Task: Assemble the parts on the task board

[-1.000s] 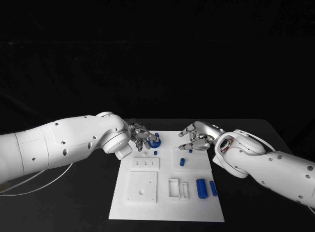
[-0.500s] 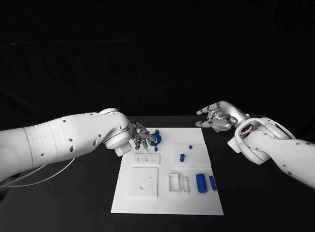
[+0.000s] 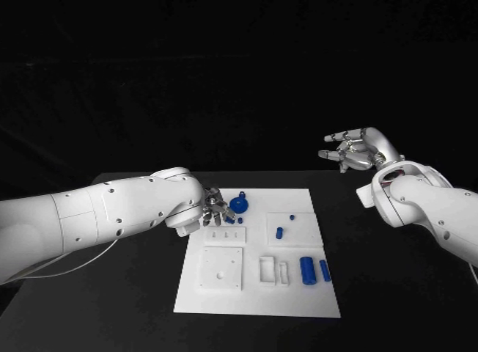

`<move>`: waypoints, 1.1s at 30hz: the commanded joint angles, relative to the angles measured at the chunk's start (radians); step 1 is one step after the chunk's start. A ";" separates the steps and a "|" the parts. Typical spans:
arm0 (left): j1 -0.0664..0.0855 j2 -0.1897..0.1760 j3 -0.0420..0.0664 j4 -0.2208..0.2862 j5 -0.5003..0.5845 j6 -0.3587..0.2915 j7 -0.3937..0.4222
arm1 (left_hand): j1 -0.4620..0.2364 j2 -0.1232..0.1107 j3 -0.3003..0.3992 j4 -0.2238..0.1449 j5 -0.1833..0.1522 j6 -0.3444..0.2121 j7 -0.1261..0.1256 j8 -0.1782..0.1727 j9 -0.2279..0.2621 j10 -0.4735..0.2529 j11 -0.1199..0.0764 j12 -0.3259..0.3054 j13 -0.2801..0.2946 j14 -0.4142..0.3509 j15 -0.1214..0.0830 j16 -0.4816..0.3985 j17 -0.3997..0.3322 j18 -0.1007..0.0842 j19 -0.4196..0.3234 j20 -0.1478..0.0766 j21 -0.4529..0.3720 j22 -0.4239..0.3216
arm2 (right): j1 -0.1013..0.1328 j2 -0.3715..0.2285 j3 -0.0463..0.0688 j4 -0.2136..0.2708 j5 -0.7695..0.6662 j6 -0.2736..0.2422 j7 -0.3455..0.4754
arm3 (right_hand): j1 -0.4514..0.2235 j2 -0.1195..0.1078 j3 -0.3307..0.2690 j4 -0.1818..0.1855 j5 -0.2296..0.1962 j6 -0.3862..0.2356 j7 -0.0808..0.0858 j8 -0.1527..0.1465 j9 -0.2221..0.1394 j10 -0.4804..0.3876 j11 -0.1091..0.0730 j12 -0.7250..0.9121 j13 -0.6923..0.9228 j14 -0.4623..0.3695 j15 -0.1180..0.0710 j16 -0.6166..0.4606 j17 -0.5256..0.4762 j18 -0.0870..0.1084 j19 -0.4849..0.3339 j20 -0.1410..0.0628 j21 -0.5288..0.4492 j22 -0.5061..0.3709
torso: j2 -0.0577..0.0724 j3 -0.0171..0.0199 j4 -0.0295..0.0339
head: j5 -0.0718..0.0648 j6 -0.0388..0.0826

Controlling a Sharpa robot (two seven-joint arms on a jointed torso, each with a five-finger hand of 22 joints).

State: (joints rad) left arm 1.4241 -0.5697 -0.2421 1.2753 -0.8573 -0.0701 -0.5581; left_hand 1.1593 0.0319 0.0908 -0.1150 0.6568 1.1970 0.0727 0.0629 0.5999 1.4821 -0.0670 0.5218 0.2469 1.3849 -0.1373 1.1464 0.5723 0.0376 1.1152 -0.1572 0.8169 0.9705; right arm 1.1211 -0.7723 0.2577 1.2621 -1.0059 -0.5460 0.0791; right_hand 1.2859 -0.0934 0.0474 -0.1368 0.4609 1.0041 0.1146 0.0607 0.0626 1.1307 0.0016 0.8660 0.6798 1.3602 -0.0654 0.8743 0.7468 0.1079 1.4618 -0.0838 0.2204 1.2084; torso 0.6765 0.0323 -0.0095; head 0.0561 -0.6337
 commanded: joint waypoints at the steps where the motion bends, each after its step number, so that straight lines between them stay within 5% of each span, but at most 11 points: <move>1: -0.008 0.008 0.000 -0.007 -0.078 -0.037 -0.017 | 0.010 -0.002 0.082 -0.086 0.001 0.163 -0.099 0.003 -0.002 0.034 -0.025 0.003 -0.001 -0.002 -0.001 0.003 -0.003 -0.016 0.009 0.001 -0.017 0.018 | 0.000 0.003 0.002 -0.003 0.045 -0.044 0.040 | -0.005 0.003 0.001 -0.005 0.015 -0.004 -0.001 0.001 -0.001 -0.004 0.000 0.002 -0.006 -0.009 0.001 0.004 -0.002 0.007 0.024 0.001 -0.004 0.002 | -0.001 0.0021 0.0009 | -0.002 -0.007; 7: -0.025 0.011 0.000 -0.011 -0.095 -0.047 -0.017 | 0.009 -0.002 0.081 -0.086 0.001 0.165 -0.099 0.003 -0.002 0.034 -0.023 0.002 -0.002 -0.001 -0.001 0.003 -0.003 -0.017 0.011 0.002 -0.021 0.024 | 0.000 0.003 0.005 -0.001 0.047 -0.051 0.041 | -0.008 0.002 0.005 -0.009 0.031 -0.004 -0.001 0.000 -0.001 -0.004 -0.001 -0.001 -0.018 -0.010 0.001 0.005 -0.005 0.006 0.024 0.001 -0.007 0.004 | 0.000 -0.0007 0.0041 | -0.006 -0.013; 12: -0.040 0.013 0.000 -0.012 -0.099 -0.035 -0.016 | 0.008 -0.002 0.078 -0.084 -0.004 0.170 -0.100 0.003 -0.004 0.034 -0.021 0.007 -0.002 -0.001 0.001 0.006 -0.005 -0.020 0.035 0.003 -0.088 0.103 | 0.000 0.004 0.005 0.005 0.048 -0.056 0.042 | -0.011 0.000 0.007 -0.010 0.044 -0.022 0.000 0.000 -0.002 -0.004 0.000 -0.002 -0.023 -0.010 0.001 0.006 -0.006 0.006 0.025 0.001 -0.008 0.006 | 0.001 -0.0036 0.0038 | -0.011 -0.015; 33: -0.067 0.023 0.000 -0.022 -0.103 -0.017 -0.011 | 0.009 0.001 0.068 -0.077 -0.019 0.178 -0.100 0.003 -0.022 0.034 -0.017 0.009 -0.001 0.001 0.005 0.006 -0.022 -0.025 0.080 0.007 -0.211 0.234 | 0.000 0.005 0.005 0.013 0.048 -0.052 0.038 | -0.014 -0.001 0.008 -0.009 0.057 -0.015 0.000 0.000 -0.001 -0.005 -0.001 -0.001 -0.030 -0.012 0.001 0.007 -0.009 0.006 0.025 0.001 -0.012 0.009 | 0.001 -0.0037 0.0036 | -0.004 -0.024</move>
State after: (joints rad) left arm 1.3579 -0.5511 -0.2424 1.2515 -0.9518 -0.0963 -0.5720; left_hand 1.1611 0.0338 0.1007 -0.1303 0.6414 1.1991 0.0708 0.0630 0.5752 1.4821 -0.0670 0.5292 0.2449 1.3884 -0.1334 1.1488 0.5507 0.0221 1.1902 -0.1501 0.6054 1.2044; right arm 1.1213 -0.7681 0.2622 1.2727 -0.9594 -0.5951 0.1065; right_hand 1.2819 -0.0976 0.0529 -0.1422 0.5122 0.9836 0.1140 0.0607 0.0617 1.1308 0.0017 0.8660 0.6503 1.3539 -0.0661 0.8780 0.7389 0.1068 1.4617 -0.0837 0.2123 1.2165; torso 0.6770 0.0281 -0.0056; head 0.0517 -0.6577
